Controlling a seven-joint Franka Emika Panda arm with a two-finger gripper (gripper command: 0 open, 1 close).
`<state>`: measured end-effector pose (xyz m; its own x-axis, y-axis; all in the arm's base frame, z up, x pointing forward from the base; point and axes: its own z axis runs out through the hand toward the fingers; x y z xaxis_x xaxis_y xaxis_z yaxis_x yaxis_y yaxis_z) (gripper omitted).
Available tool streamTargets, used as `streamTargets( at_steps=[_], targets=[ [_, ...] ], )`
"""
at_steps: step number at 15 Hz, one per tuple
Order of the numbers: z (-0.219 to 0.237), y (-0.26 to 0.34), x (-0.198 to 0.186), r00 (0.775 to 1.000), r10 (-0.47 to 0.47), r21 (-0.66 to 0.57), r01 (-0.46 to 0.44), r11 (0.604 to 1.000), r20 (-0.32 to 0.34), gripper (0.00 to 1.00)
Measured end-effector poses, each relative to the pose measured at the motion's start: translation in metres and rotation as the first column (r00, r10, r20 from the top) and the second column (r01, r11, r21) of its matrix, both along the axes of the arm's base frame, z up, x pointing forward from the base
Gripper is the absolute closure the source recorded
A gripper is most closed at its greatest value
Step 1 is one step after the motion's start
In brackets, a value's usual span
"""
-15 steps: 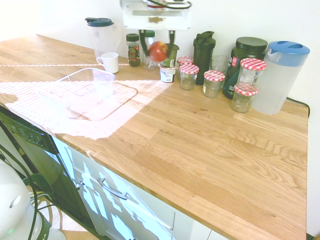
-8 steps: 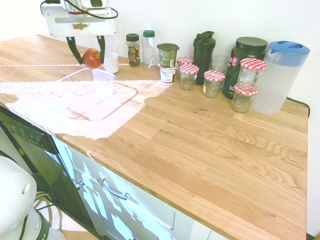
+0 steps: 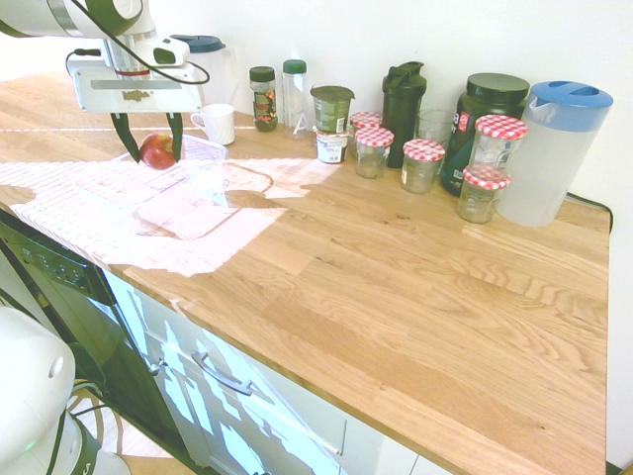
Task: Put the apple into the container
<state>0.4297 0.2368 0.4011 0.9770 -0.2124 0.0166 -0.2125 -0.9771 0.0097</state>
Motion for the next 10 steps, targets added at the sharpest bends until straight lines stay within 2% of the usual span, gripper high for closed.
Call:
streamTargets(
  at_steps=[3,4,10],
  targets=[
    [-0.034,-0.002,0.005,1.0,-0.015,-0.014,0.014,1.0,-0.024,1.0],
    [-0.039,-0.003,0.007,0.999,-0.017,-0.018,0.016,1.0,-0.031,0.0],
    [-0.039,-0.003,0.008,0.999,-0.029,-0.021,0.028,0.999,-0.031,0.0]
  ],
)
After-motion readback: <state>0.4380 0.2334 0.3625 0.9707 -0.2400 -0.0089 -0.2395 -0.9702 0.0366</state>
